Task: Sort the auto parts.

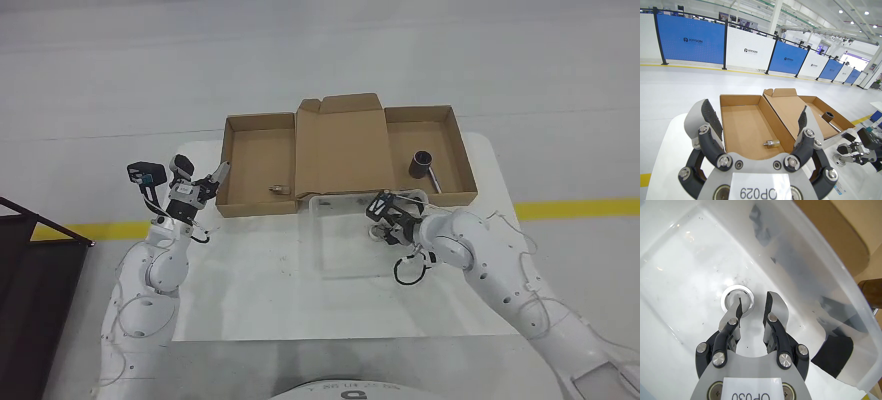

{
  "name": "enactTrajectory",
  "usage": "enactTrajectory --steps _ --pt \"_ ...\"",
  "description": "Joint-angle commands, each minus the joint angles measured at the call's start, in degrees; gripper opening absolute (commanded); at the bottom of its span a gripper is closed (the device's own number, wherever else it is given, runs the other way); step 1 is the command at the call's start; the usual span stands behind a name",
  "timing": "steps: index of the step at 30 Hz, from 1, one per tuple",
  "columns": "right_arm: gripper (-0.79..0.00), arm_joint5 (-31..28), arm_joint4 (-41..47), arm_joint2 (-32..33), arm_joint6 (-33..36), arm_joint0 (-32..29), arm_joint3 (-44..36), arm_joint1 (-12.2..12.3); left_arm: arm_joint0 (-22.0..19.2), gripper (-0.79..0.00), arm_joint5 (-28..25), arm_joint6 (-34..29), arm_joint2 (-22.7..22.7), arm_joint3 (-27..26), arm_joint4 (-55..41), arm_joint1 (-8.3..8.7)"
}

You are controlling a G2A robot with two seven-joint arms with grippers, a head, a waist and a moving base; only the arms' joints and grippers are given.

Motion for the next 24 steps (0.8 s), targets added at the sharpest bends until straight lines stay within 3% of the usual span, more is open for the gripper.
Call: enactTrajectory --steps 1,4,6,24 --pt "-0.529 -0.03 -0.23 -0.56 0.55 0.42 0.46 -0.23 0.0 0.0 0.0 0.0 0.0 0.0 0.0 0.0" --pt "-0.622 -0.26 -0.2 -1.17 0.96 1.0 1.02 -0.56 0.0 0.0 0.0 0.0 0.0 0.0 0.0 0.0" --pt "-0.785 -0.32 -0.31 -1.32 0.97 1.21 1.09 -0.7 0.0 0.0 0.0 0.0 0.0 0.0 0.0 0.0" --pt "-0.785 1.92 -4.17 10.65 -8.58 -8.59 -12.64 2.01 0.0 0.0 0.0 0.0 0.0 0.0 0.0 0.0"
